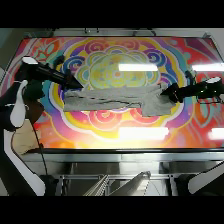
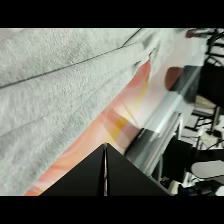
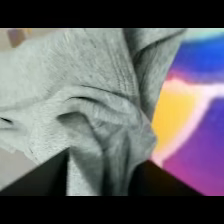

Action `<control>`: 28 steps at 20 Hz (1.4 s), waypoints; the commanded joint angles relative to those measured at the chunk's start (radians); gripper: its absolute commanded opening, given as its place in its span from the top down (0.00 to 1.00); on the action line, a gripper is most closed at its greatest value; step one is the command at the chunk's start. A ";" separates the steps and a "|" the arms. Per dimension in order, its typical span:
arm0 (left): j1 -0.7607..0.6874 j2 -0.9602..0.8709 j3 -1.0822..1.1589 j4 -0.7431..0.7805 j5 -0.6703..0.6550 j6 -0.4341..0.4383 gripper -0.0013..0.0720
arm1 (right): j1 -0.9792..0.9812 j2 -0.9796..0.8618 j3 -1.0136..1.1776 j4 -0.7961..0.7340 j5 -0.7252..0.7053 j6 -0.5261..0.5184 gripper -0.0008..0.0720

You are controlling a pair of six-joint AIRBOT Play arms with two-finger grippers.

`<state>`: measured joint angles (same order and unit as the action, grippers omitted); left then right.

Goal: Fold the shirts.

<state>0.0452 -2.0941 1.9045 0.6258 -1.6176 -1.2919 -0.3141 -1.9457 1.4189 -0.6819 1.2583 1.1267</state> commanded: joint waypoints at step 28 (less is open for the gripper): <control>-0.146 0.439 0.080 0.150 0.125 -0.067 0.95 | 0.542 0.365 0.064 0.157 -0.173 -0.109 0.96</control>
<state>-0.2195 -1.7470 1.9900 0.8055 -1.4178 -1.3781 0.0078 -1.5383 1.4780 -0.4706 1.2869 0.9947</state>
